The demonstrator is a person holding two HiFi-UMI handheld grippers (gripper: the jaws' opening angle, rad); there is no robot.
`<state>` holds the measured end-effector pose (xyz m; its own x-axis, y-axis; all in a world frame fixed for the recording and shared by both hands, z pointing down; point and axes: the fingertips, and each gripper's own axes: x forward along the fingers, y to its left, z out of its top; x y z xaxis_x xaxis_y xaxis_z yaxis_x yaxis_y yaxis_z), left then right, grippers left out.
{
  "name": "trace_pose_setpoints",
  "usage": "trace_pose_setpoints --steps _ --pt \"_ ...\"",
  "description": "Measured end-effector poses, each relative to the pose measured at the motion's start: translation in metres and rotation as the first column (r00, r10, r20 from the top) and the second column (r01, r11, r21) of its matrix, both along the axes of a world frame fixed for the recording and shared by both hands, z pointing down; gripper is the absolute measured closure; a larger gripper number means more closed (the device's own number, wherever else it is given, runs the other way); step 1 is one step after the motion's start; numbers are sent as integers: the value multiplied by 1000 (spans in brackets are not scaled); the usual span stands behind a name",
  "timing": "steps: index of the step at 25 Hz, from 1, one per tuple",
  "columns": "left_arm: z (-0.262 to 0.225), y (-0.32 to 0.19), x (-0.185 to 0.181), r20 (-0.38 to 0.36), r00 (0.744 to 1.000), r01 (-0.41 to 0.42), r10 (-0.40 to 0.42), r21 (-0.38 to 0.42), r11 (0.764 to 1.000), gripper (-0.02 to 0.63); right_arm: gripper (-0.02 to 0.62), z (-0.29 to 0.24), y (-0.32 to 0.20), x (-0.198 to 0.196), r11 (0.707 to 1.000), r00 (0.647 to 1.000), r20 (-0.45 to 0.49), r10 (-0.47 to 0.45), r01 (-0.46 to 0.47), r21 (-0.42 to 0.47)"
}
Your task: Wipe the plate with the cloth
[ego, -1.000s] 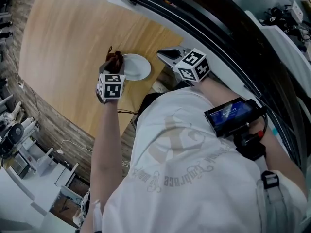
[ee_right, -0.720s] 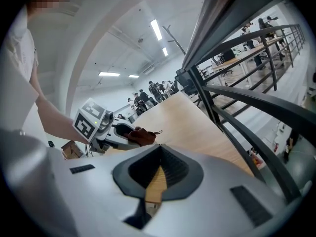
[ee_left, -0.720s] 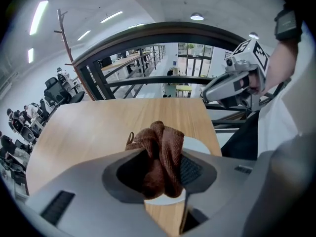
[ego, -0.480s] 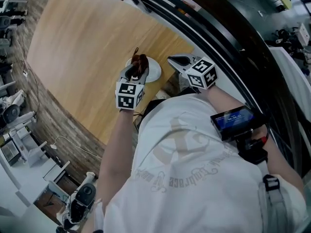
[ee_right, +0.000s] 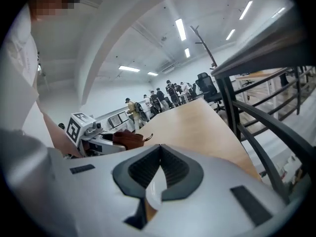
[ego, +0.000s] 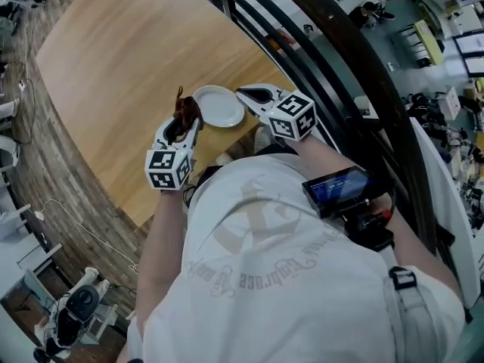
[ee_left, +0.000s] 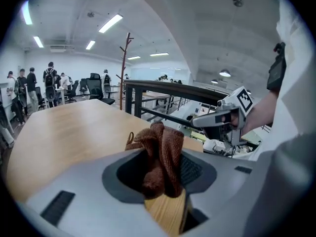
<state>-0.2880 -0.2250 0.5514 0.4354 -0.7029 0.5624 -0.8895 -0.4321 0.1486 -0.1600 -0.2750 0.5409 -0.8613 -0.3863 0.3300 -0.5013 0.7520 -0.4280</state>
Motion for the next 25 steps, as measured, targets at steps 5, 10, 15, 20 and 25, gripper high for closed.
trace_pose_setpoints --steps 5,10,15,20,25 --pt "-26 16 -22 -41 993 110 -109 36 993 436 581 -54 2 -22 991 994 44 -100 96 91" --pt "-28 29 -32 -100 983 162 -155 57 985 437 581 -69 17 -45 982 984 92 -155 143 124" --pt "-22 35 -28 -132 981 147 -140 48 988 437 581 -59 24 -43 985 987 70 -146 139 98" --pt "-19 36 -31 -150 980 140 -132 44 989 436 581 -50 26 -38 990 992 44 -118 114 86" --pt "-24 31 -25 -147 983 116 -107 56 992 437 581 -55 25 -35 990 993 48 -105 100 101"
